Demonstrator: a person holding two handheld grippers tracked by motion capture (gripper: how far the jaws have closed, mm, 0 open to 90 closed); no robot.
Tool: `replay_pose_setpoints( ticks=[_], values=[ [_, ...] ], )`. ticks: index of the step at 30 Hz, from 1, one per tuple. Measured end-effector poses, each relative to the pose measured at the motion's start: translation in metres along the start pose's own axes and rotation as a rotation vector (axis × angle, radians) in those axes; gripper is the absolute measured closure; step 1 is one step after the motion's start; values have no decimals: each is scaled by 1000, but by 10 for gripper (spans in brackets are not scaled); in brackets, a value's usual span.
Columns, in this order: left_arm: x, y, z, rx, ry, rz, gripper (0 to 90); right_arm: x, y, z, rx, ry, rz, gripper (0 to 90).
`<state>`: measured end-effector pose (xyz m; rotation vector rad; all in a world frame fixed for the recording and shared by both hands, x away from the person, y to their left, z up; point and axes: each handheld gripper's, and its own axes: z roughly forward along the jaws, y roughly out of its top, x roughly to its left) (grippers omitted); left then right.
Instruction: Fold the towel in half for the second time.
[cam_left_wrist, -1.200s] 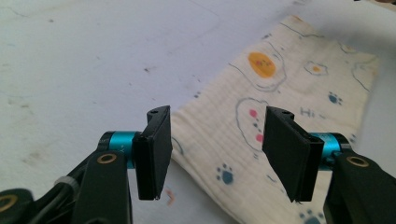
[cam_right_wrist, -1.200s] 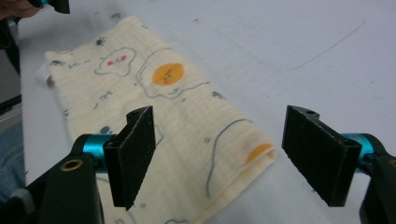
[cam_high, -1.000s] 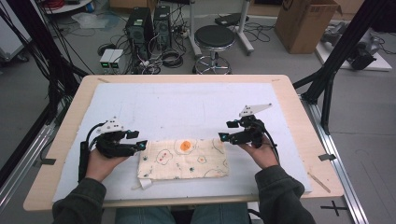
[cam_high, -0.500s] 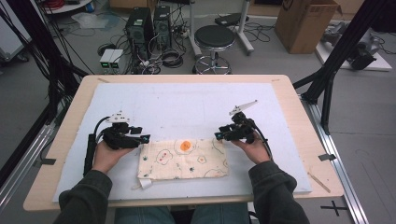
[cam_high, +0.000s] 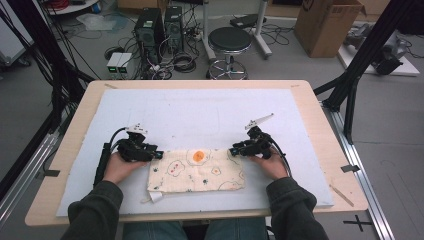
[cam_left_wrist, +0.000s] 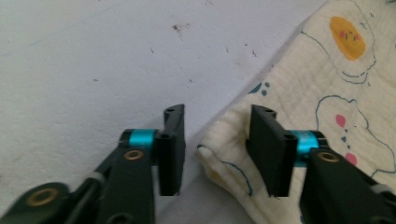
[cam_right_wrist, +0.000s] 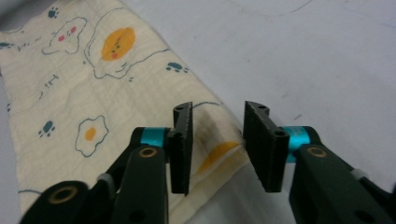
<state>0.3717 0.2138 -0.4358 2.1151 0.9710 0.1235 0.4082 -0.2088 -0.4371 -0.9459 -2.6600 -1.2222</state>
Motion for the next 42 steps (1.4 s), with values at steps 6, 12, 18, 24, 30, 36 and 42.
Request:
replay_pose_setpoints(
  ticks=[6, 12, 18, 24, 30, 36, 42],
  values=[
    [-3, -1, -1, 7, 0, 21, 832, -1, -1, 1, 26, -7, 8, 811],
    [-3, 1, -5, -15, 40, 27, 853, -1, 0, -1, 32, -23, -1, 846],
    [1, 4, -8, -96, 64, -8, 857, -3, 7, -7, 15, -41, -11, 849],
    [7, 11, -12, -138, 102, -37, 857, -9, 20, -11, -14, -49, 1, 849],
    [11, 28, -17, -189, 143, -45, 857, -16, 37, -13, -32, -70, 17, 849],
    [17, 36, -15, -211, 176, -67, 856, -28, 52, -17, -80, -77, 59, 849],
    [23, 35, -6, -171, 192, -69, 855, -36, 54, -4, -61, -105, 96, 850]
  ],
)
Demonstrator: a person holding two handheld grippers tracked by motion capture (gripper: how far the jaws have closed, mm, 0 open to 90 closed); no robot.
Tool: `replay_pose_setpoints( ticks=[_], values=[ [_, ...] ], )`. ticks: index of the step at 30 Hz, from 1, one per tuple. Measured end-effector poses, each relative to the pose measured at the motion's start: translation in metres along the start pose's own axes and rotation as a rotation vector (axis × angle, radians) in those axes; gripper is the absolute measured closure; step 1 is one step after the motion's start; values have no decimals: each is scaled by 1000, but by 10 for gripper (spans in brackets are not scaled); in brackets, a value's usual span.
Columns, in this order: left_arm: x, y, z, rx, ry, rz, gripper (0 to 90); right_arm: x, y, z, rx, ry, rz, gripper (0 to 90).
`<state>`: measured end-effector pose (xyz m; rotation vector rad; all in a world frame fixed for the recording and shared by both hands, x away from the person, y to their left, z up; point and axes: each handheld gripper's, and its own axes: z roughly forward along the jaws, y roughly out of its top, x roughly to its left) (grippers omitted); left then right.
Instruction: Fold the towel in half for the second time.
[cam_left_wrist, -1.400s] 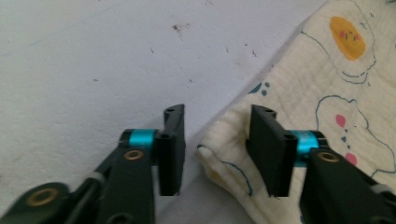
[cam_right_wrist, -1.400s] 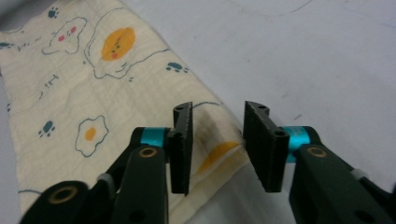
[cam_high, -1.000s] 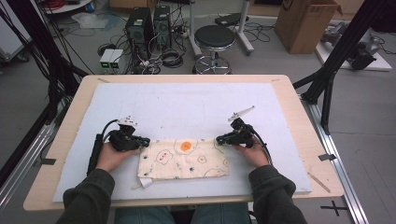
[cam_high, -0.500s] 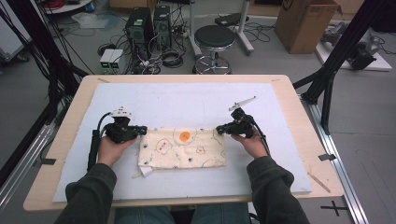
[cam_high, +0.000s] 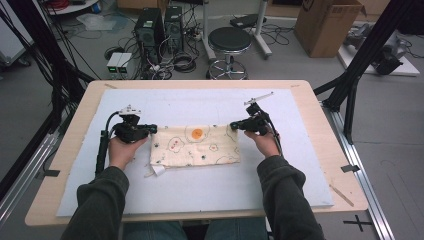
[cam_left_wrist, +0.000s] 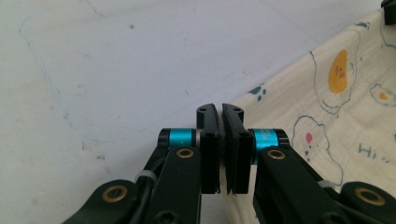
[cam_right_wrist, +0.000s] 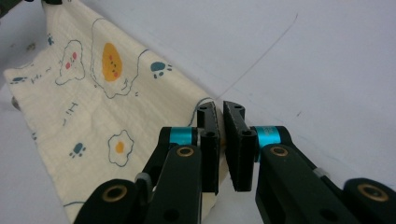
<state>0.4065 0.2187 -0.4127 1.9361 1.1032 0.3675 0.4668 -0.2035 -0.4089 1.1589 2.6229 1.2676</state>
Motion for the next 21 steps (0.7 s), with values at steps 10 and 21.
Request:
replay_pose_setpoints(
  ticks=[10, 21],
  values=[
    [-5, -3, -4, -10, 1, 34, 854, 2, -2, 0, -5, 3, -3, 849],
    [-9, -5, -8, -9, -8, 51, 853, 5, -11, -6, -50, 32, -12, 849]
  ],
)
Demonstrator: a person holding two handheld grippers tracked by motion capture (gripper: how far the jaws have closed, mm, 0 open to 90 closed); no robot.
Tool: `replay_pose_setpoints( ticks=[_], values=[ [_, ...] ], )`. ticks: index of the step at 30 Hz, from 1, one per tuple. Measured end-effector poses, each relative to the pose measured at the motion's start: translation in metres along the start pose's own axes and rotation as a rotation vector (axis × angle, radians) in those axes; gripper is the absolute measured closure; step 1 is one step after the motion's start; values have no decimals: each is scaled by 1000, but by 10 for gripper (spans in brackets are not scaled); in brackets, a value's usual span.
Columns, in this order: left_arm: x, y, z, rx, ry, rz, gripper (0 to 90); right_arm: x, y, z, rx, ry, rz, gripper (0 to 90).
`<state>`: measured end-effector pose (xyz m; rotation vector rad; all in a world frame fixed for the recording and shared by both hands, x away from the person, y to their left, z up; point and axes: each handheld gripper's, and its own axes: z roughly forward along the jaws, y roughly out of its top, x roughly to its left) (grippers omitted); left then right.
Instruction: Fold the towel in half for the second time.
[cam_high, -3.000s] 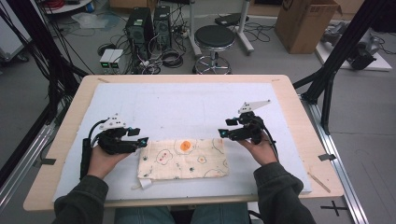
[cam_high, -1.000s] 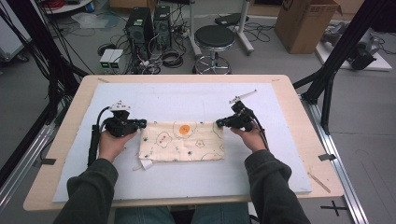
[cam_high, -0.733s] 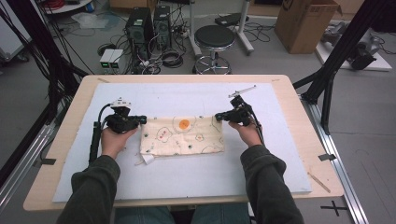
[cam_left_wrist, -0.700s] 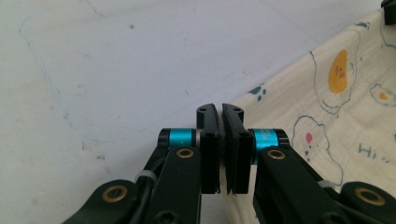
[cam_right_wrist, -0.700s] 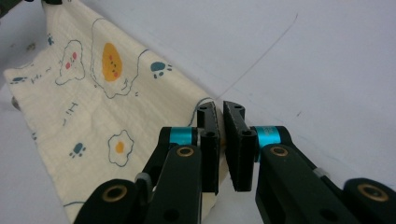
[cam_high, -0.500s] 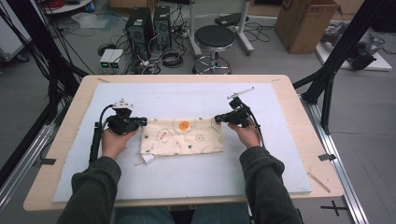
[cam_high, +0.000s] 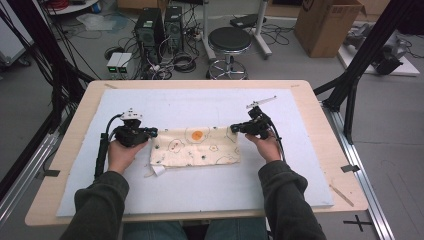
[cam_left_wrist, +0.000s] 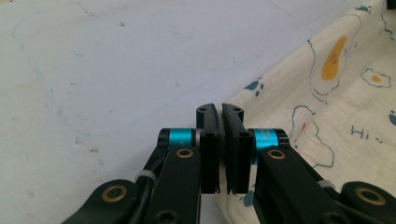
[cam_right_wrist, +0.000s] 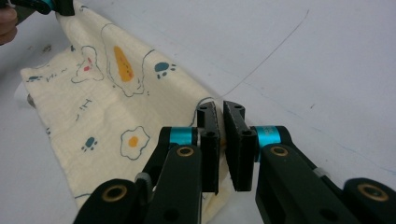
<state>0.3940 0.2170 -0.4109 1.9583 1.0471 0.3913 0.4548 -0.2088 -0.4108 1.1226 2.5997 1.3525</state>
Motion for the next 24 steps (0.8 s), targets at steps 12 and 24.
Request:
replay_pose_setpoints(
  ticks=[12, 24],
  values=[
    [-4, -13, -9, -18, -17, 5, 853, 12, 0, -7, 5, 16, -47, 849],
    [-13, -11, -18, -20, -27, 73, 851, 22, -2, -17, 16, 29, -87, 848]
  ],
)
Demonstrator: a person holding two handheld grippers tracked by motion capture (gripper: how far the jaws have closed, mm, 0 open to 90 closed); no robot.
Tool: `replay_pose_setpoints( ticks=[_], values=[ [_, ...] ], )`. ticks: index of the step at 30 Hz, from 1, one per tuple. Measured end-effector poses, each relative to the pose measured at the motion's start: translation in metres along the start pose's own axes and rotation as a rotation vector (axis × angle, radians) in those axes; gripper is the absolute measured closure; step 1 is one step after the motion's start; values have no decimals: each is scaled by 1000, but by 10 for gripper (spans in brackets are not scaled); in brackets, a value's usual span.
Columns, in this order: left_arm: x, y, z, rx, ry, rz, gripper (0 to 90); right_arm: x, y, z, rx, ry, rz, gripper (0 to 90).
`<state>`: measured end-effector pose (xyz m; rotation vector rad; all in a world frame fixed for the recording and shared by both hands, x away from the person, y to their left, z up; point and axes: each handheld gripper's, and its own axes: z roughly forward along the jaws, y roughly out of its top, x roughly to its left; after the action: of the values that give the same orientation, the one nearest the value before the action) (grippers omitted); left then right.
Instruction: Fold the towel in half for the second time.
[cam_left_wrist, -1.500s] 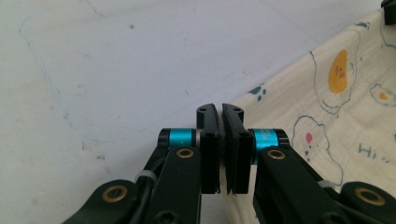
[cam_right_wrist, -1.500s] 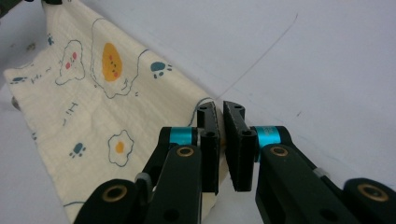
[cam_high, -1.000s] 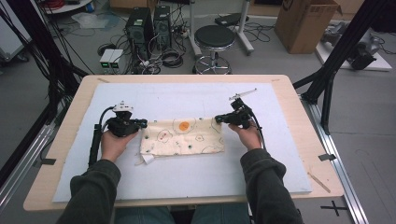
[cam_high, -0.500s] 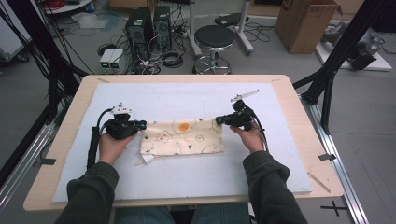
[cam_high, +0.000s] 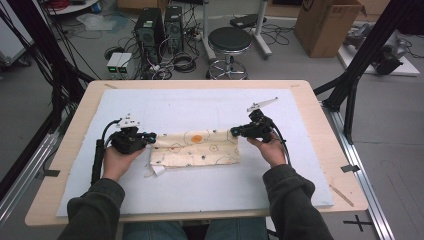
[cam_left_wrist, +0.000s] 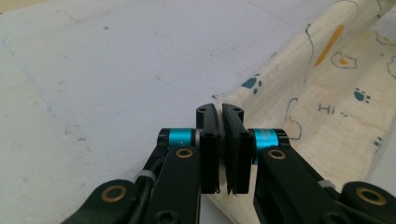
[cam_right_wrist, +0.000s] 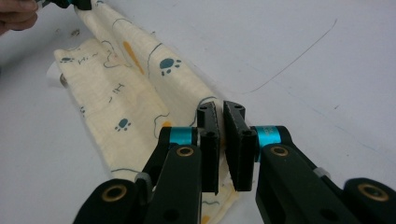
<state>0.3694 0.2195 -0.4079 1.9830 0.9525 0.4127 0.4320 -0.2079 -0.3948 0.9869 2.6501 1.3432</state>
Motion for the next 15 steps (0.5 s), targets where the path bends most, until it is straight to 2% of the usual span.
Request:
replay_pose_setpoints(
  ticks=[9, 15],
  values=[
    [-5, -12, -5, -24, -17, -10, 849, 7, -4, -2, 2, 7, -18, 847],
    [-10, -13, -7, -14, -34, 20, 847, 8, -15, -2, 7, 17, -9, 847]
  ],
)
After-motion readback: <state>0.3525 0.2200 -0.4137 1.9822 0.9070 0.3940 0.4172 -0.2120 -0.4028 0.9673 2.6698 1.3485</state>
